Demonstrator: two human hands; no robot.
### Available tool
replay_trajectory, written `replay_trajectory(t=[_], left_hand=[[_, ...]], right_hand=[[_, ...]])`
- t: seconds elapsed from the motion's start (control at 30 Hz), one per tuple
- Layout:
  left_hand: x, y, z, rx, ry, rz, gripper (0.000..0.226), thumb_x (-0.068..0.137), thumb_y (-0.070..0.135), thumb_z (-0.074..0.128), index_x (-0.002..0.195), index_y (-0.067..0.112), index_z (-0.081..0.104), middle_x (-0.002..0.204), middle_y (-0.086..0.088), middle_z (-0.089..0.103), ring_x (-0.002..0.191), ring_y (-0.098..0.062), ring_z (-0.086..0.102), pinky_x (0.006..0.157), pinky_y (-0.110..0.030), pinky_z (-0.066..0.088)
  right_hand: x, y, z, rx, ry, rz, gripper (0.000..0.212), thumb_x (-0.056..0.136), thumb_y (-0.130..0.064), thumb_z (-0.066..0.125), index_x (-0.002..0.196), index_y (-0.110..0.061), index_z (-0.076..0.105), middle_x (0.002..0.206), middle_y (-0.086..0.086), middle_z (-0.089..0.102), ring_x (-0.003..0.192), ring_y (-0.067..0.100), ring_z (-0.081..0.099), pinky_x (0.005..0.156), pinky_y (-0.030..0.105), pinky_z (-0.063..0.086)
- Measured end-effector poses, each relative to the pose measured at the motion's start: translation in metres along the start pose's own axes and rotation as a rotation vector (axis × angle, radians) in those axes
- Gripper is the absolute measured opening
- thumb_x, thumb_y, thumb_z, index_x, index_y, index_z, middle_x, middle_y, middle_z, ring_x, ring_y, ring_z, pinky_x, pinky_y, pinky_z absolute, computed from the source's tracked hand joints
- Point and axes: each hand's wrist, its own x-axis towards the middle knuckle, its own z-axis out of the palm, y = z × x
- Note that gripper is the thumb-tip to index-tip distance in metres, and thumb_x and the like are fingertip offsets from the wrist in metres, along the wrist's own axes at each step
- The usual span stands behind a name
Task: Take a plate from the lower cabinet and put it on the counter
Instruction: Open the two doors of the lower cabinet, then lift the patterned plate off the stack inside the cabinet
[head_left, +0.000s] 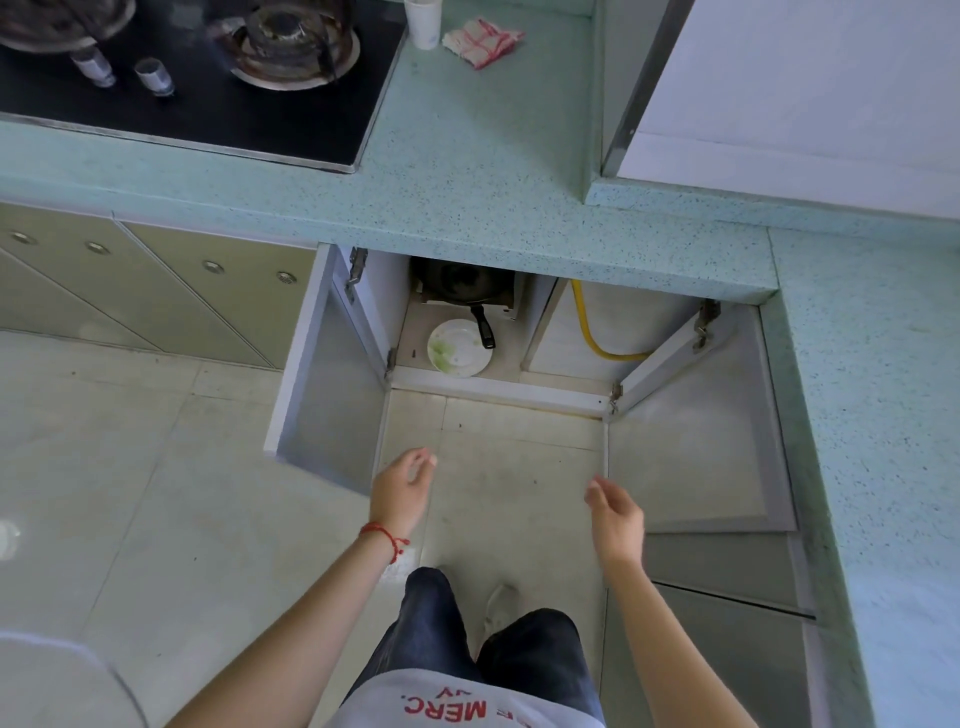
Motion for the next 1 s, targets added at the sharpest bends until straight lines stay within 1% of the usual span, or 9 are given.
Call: replay_trajectory(t=[0.07,0.17,0.23,0.3,0.4,0.53,0.67,0.77,1.0], left_hand=[[0.002,-0.002,0.006,0.218,-0.075,0.139,0.039,0.092,0.025,0.046,0.126,0.005,0.050,0.134,-0.013,0.053,0.126,-0.025,0.046,0.104,-0.032,0.034],[0.014,-0.005,0.013,0.489,-0.120,0.279,0.047,0.094,0.030,0.040,0.136,0.010,0.036,0.146,-0.011,0.039,0.136,-0.025,0.032,0.110,-0.037,0.026],[0.020,-0.005,0.017,0.606,-0.152,0.305,0.050,0.095,0.032,0.035,0.140,0.012,0.027,0.151,-0.009,0.030,0.141,-0.024,0.022,0.114,-0.041,0.022],[0.026,-0.005,0.022,0.687,-0.178,0.308,0.052,0.095,0.034,0.032,0.141,0.014,0.022,0.153,-0.007,0.024,0.143,-0.023,0.016,0.116,-0.043,0.018],[0.039,-0.002,0.030,0.744,-0.187,0.305,0.053,0.095,0.036,0.029,0.142,0.015,0.018,0.155,-0.006,0.020,0.143,-0.023,0.013,0.117,-0.043,0.016],[0.058,0.006,0.039,0.762,-0.175,0.268,0.052,0.095,0.035,0.028,0.142,0.016,0.018,0.155,-0.006,0.019,0.143,-0.022,0.012,0.116,-0.043,0.015],[0.086,0.010,0.050,0.768,-0.169,0.245,0.052,0.096,0.035,0.027,0.143,0.015,0.016,0.155,-0.006,0.018,0.143,-0.022,0.011,0.117,-0.042,0.013],[0.109,0.009,0.056,0.789,-0.165,0.242,0.052,0.096,0.035,0.026,0.143,0.015,0.015,0.155,-0.006,0.018,0.143,-0.021,0.012,0.117,-0.042,0.013],[0.182,-0.006,0.065,0.796,-0.164,0.238,0.053,0.096,0.035,0.025,0.143,0.015,0.013,0.155,-0.006,0.017,0.144,-0.021,0.010,0.118,-0.040,0.012]], right_hand=[[-0.002,-0.005,0.014,-0.257,-0.084,-0.170,0.035,0.092,-0.028,0.050,0.124,-0.013,0.053,0.126,0.009,0.059,0.114,0.025,0.054,0.092,0.031,0.041],[0.003,-0.011,0.029,-0.578,-0.166,-0.438,0.044,0.095,-0.033,0.043,0.134,-0.015,0.040,0.145,0.005,0.039,0.130,0.023,0.039,0.100,0.031,0.036],[0.009,-0.017,0.038,-0.713,-0.200,-0.507,0.048,0.096,-0.035,0.039,0.139,-0.017,0.033,0.152,0.004,0.026,0.138,0.022,0.027,0.108,0.035,0.030],[0.016,-0.021,0.044,-0.799,-0.216,-0.539,0.050,0.096,-0.037,0.035,0.141,-0.018,0.027,0.155,0.004,0.020,0.141,0.022,0.019,0.113,0.037,0.023],[0.030,-0.029,0.051,-0.854,-0.238,-0.573,0.051,0.097,-0.038,0.032,0.142,-0.018,0.023,0.156,0.005,0.017,0.143,0.020,0.014,0.115,0.035,0.016],[0.059,-0.038,0.055,-0.895,-0.305,-0.574,0.052,0.097,-0.038,0.030,0.143,-0.017,0.020,0.156,0.006,0.015,0.143,0.021,0.012,0.116,0.035,0.012],[0.098,-0.047,0.061,-0.918,-0.324,-0.616,0.052,0.097,-0.038,0.031,0.143,-0.016,0.021,0.156,0.007,0.017,0.143,0.022,0.014,0.116,0.036,0.013],[0.122,-0.051,0.070,-0.934,-0.346,-0.600,0.053,0.097,-0.038,0.031,0.143,-0.016,0.020,0.156,0.007,0.016,0.143,0.022,0.013,0.116,0.035,0.013],[0.183,-0.051,0.117,-0.929,-0.342,-0.611,0.053,0.096,-0.037,0.033,0.143,-0.014,0.022,0.154,0.008,0.020,0.142,0.023,0.017,0.116,0.035,0.014]])
